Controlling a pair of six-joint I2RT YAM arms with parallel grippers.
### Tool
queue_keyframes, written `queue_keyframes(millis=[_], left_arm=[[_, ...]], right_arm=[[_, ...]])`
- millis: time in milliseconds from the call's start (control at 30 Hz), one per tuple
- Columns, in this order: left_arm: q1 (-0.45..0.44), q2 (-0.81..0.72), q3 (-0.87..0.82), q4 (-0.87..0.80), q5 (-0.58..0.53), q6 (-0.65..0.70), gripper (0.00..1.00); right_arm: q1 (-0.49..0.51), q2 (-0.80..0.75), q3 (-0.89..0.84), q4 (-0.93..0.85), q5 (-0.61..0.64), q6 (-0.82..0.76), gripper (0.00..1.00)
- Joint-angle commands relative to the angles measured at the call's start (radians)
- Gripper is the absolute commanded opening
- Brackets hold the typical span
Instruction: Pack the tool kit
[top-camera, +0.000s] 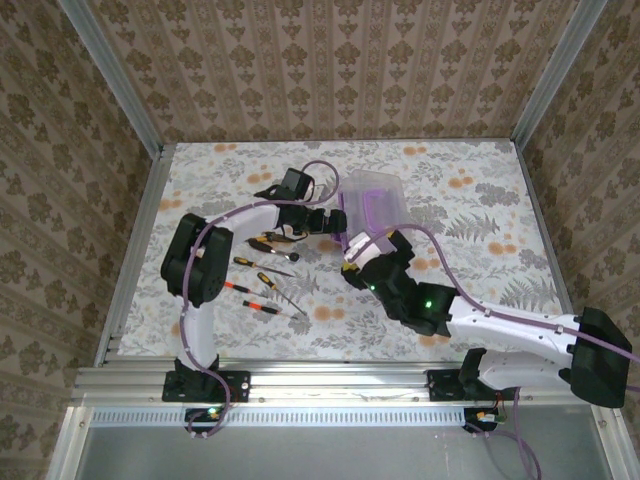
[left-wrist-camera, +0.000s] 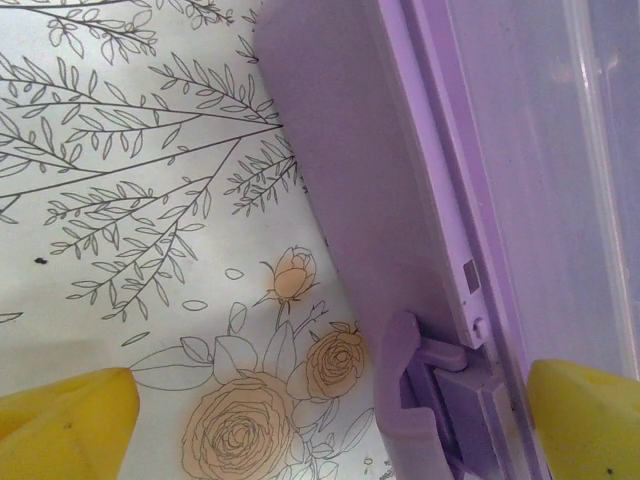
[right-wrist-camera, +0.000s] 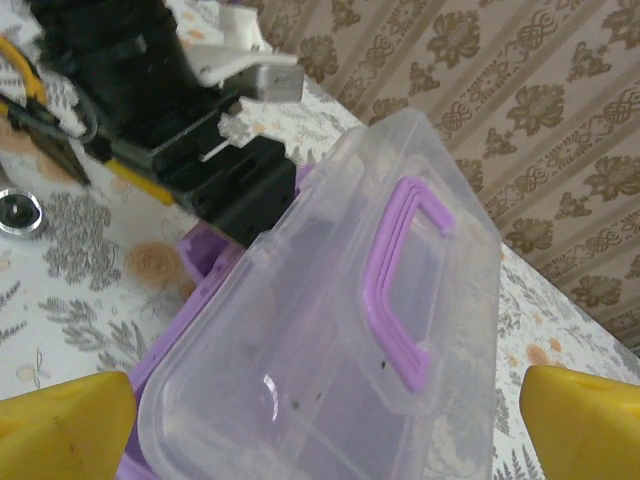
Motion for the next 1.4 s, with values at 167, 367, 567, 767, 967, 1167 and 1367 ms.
queue_keyframes(millis=[167,367,567,767,967,1167,1367], left_arm=[[-0.008,0.031,0.006,-0.006,-0.001,0.000,1.00],[-0.008,0.034,0.010,0.002,0.008,-0.002,1.00],[-0.007,0.034,0.010,0.002,0.013,0.000,1.00],[-0.005,0.034,0.004,0.000,0.013,0.003,1.00],[-0.005,0.037,0.003,0.008,0.019,-0.001,1.00],[-0.005,0.034,0.006,0.003,0.023,0.001,1.00],[-0.005,0.036,0.010,-0.002,0.023,0.003,1.00]], right_arm=[[0.087,0.025,-0.197,0.417,0.134,-0.302,1.00],[0.090,0.208,-0.201,0.659,0.273,-0.443,1.00],[0.083,0.396,-0.140,0.861,0.384,-0.554,1.00],[0.057,0.327,-0.104,0.809,0.411,-0.563,1.00],[-0.004,0.197,-0.104,0.636,0.389,-0.496,1.00],[-0.064,0.144,-0.114,0.583,0.375,-0.486,1.00],[-0.140,0.017,-0.109,0.452,0.332,-0.444,1.00]])
